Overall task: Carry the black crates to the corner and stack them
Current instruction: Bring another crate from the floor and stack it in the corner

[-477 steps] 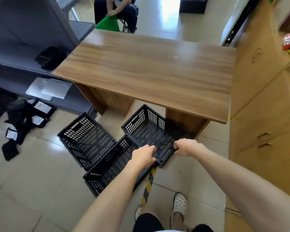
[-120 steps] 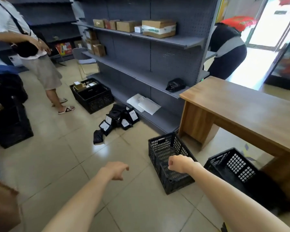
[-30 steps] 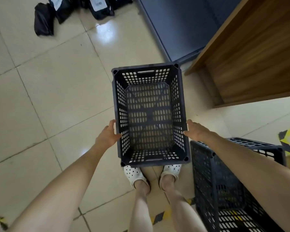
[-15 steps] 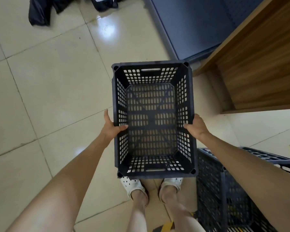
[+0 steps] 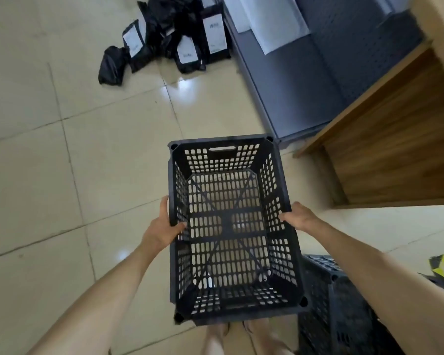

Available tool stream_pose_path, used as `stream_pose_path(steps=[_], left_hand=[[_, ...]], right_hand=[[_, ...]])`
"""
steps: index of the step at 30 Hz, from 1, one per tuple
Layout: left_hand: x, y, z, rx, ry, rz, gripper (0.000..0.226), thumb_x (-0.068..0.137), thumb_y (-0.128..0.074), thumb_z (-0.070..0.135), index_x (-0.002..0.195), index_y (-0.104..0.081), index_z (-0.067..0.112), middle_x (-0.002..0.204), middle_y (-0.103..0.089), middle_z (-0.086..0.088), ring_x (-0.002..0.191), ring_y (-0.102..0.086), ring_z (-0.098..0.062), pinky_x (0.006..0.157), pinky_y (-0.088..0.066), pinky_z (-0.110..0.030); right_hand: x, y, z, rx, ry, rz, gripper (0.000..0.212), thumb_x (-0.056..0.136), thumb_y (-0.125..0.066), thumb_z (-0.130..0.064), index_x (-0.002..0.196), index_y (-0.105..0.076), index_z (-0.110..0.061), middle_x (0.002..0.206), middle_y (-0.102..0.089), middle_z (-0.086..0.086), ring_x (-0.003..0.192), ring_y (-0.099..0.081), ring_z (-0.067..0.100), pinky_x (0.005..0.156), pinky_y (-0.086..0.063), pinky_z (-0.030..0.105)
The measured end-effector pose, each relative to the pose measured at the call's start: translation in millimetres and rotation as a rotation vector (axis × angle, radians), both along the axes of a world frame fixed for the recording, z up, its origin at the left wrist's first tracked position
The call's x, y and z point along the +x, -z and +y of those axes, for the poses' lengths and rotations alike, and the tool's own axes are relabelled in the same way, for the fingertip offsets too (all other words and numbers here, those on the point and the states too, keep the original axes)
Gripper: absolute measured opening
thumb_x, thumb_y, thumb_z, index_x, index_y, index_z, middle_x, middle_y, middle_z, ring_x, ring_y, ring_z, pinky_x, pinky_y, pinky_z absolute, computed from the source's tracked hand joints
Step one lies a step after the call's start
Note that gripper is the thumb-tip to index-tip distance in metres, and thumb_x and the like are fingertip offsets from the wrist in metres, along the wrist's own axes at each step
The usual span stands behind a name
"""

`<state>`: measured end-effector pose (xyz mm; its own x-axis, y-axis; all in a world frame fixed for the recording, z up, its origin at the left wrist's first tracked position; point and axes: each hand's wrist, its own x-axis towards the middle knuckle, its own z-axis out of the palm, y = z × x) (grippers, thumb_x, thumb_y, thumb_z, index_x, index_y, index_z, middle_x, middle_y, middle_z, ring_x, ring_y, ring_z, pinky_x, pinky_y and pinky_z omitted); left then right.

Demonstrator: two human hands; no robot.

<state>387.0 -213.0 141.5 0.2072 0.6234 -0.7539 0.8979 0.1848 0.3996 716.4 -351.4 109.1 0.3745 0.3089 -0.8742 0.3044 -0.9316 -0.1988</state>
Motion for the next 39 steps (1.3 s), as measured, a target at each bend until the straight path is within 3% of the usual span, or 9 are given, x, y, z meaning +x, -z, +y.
stream_pose_path(steps=[8, 15, 19, 22, 25, 28, 31, 33, 39], left_hand=[[-81, -145, 22, 0.049, -0.032, 0.1, 0.07, 0.089, -0.064, 0.04, 0.137, -0.014, 0.033, 0.126, -0.064, -0.014, 0.098, -0.068, -0.03, 0.095, -0.051, -0.049], [-165, -253, 18, 0.129, -0.167, 0.185, 0.042, 0.091, -0.063, 0.035, 0.119, -0.04, 0.013, 0.114, -0.058, -0.005, 0.103, -0.064, -0.028, 0.089, -0.053, -0.044], [-223, -300, 11, 0.146, -0.247, 0.238, 0.021, 0.092, -0.063, 0.03, 0.1, -0.053, 0.013, 0.098, -0.066, -0.004, 0.086, -0.065, -0.018, 0.077, -0.056, -0.033], [-269, -340, 3, 0.156, -0.32, 0.244, 0.014, 0.093, -0.062, 0.023, 0.089, -0.051, 0.015, 0.086, -0.062, -0.002, 0.076, -0.06, -0.013, 0.067, -0.05, -0.025], [-316, -374, -8, 0.138, -0.394, 0.221, 0.014, 0.093, -0.061, 0.021, 0.093, -0.052, 0.01, 0.078, -0.062, -0.001, 0.071, -0.059, -0.011, 0.062, -0.044, -0.021], [-354, -399, -24, 0.139, -0.467, 0.221, 0.016, 0.094, -0.06, 0.021, 0.085, -0.055, 0.008, 0.07, -0.061, -0.002, 0.066, -0.059, -0.011, 0.068, -0.046, -0.023], [-387, -411, -42, 0.118, -0.564, 0.219, 0.017, 0.095, -0.058, 0.015, 0.103, -0.057, 0.0, 0.082, -0.062, -0.006, 0.068, -0.059, -0.014, 0.054, -0.047, -0.02], [-403, -416, -56, 0.117, -0.624, 0.225, 0.018, 0.094, -0.059, 0.014, 0.107, -0.054, 0.003, 0.09, -0.06, -0.007, 0.067, -0.058, -0.012, 0.048, -0.045, -0.02], [-473, -410, -107, 0.06, -0.673, 0.216, 0.04, 0.081, -0.062, 0.039, 0.105, -0.064, 0.007, 0.093, -0.074, -0.006, 0.08, -0.071, -0.018, 0.082, -0.058, -0.038]], right_hand=[[-72, -157, 35, 0.017, -0.086, 0.106, 0.015, 0.094, -0.058, -0.025, 0.097, -0.054, -0.01, 0.109, -0.065, 0.011, 0.102, -0.063, 0.026, 0.093, -0.052, 0.035], [-151, -257, 67, 0.05, -0.018, 0.275, 0.005, 0.093, -0.052, 0.002, 0.091, -0.056, 0.004, 0.084, -0.065, 0.015, 0.081, -0.065, 0.028, 0.088, -0.053, 0.039], [-205, -311, 91, 0.115, -0.206, 0.177, 0.025, 0.098, -0.042, 0.001, 0.076, -0.053, -0.001, 0.07, -0.065, 0.011, 0.071, -0.065, 0.02, 0.077, -0.054, 0.029], [-239, -350, 117, 0.106, -0.368, 0.192, 0.015, 0.096, -0.047, 0.002, 0.089, -0.06, 0.003, 0.092, -0.069, 0.013, 0.082, -0.068, 0.019, 0.069, -0.056, 0.022], [-277, -391, 139, 0.175, -0.548, 0.144, 0.03, 0.097, -0.042, 0.002, 0.072, -0.048, -0.014, 0.084, -0.055, 0.005, 0.065, -0.054, 0.011, 0.051, -0.049, 0.018], [-320, -412, 160, 0.224, -0.659, 0.113, 0.029, 0.096, -0.043, 0.001, 0.071, -0.048, -0.013, 0.087, -0.057, 0.009, 0.066, -0.055, 0.013, 0.055, -0.05, 0.022], [-357, -417, 177, 0.209, -0.785, 0.098, 0.015, 0.098, -0.045, -0.009, 0.094, -0.057, -0.001, 0.105, -0.064, 0.019, 0.081, -0.064, 0.024, 0.069, -0.056, 0.031], [-381, -420, 185, 0.189, -0.856, 0.111, 0.02, 0.099, -0.045, -0.014, 0.108, -0.054, 0.002, 0.107, -0.065, 0.018, 0.076, -0.065, 0.022, 0.061, -0.056, 0.026], [-455, -413, 209, 0.115, -1.082, 0.145, 0.017, 0.1, -0.047, -0.018, 0.097, -0.051, -0.001, 0.078, -0.057, 0.006, 0.063, -0.061, 0.016, 0.04, -0.047, 0.019]])
